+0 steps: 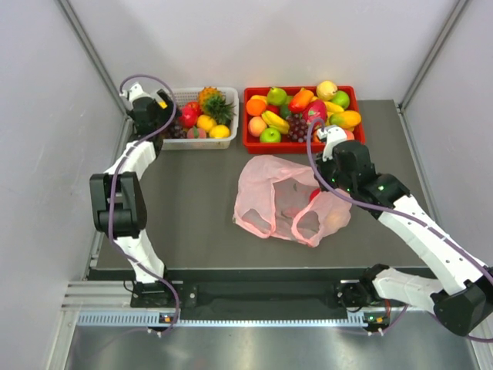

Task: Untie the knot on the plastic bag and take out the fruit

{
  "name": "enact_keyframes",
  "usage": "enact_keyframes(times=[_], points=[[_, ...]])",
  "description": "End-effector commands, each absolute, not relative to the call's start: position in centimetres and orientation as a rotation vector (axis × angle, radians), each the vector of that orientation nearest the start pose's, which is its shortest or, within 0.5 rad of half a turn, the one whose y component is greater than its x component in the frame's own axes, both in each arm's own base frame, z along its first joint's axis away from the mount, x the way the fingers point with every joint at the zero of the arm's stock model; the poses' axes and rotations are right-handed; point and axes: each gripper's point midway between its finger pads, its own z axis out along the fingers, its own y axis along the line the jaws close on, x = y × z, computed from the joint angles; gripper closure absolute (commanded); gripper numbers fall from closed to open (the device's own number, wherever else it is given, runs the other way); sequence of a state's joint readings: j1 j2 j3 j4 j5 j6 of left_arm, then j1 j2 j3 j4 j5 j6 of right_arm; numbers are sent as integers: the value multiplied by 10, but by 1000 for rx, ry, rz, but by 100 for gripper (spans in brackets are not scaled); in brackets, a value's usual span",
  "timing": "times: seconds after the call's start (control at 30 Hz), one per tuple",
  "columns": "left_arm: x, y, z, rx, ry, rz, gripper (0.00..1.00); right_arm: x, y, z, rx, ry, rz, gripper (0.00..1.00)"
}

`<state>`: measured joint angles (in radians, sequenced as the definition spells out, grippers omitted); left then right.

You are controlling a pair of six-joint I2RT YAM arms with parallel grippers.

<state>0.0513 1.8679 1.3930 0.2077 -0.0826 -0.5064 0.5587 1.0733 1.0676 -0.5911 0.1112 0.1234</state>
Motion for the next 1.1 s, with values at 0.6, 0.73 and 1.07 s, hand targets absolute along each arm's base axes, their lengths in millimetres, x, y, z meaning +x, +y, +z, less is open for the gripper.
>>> enact_keyframes(times=[0.6, 0.73, 1.07], points=[[254, -294, 296, 282, 1678, -1292, 8, 269, 147, 277, -363, 2017, 304, 100], [191, -333, 277, 484, 1701, -1426, 15, 265, 149, 275, -380, 2019, 327, 100], [183, -396, 212, 549, 1822, -1337, 55, 253, 168, 280, -469, 1991, 458, 100]])
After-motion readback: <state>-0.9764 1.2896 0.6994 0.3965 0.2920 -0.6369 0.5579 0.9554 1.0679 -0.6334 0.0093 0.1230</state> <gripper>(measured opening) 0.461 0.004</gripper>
